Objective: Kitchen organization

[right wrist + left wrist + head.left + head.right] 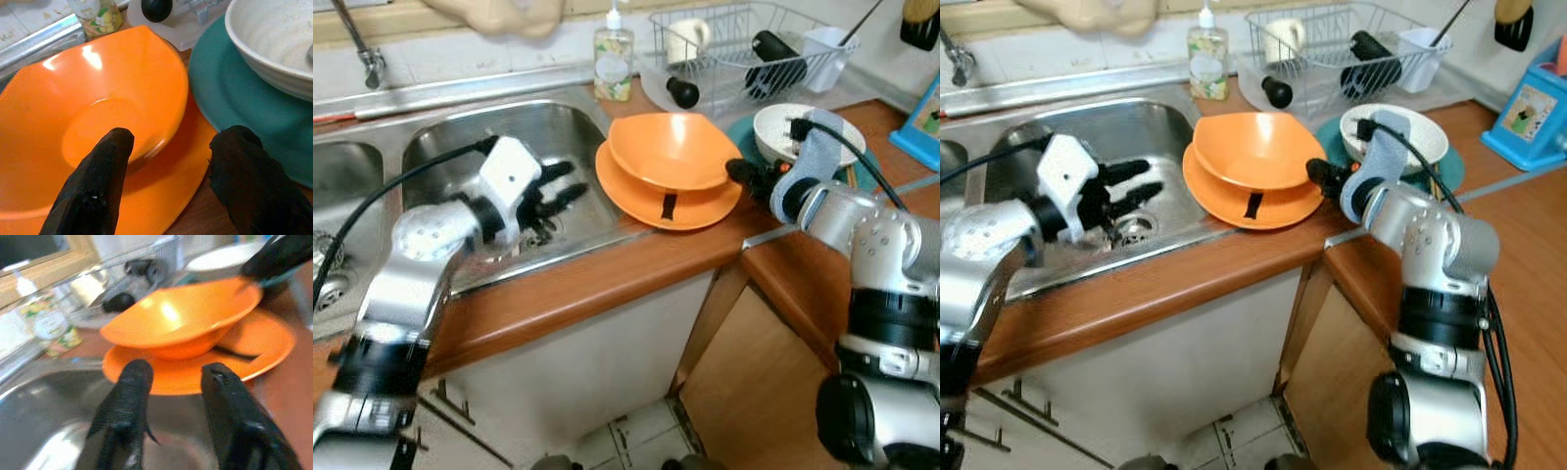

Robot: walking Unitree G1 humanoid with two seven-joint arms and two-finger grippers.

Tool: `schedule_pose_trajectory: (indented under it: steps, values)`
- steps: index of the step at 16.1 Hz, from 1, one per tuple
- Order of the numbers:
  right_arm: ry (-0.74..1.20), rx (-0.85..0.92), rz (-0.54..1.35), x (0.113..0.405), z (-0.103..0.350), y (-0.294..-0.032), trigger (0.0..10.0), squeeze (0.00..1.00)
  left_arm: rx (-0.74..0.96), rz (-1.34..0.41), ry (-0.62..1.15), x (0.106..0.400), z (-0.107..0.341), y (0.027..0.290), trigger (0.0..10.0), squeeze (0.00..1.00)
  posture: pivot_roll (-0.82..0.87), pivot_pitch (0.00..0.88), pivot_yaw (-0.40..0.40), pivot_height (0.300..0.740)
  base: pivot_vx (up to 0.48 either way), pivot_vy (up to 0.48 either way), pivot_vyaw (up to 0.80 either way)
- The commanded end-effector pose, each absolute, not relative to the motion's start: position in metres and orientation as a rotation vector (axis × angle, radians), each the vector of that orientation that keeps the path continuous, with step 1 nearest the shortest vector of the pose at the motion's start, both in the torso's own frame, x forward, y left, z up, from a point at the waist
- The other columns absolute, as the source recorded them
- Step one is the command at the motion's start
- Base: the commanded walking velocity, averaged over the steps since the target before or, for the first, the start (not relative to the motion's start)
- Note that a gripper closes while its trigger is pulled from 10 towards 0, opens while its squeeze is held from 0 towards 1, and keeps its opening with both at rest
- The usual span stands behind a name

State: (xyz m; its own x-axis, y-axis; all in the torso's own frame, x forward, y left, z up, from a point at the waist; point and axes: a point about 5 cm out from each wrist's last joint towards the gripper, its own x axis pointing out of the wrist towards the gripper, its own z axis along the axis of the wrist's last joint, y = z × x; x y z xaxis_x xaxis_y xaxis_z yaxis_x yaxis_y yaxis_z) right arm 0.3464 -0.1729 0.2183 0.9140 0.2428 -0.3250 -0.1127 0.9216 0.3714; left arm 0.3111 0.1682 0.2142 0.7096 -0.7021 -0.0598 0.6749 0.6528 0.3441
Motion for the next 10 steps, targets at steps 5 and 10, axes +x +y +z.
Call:
schedule_pose_trajectory:
  steps: [5,10]
  values:
    - [0.438,0.616,0.184,0.360,0.206,-0.162,0.4,0.00,0.301,-0.803,-0.089,0.296,0.217,0.156,10.0,0.00,-0.05,0.030,-0.025,0.740,0.000,0.000,0.00]
    - [0.429,0.869,0.196,0.363,0.198,-0.157,0.0,0.00,0.283,-0.812,-0.067,0.292,0.216,0.147,10.0,0.00,-0.05,0.030,-0.021,0.740,0.000,0.000,0.00]
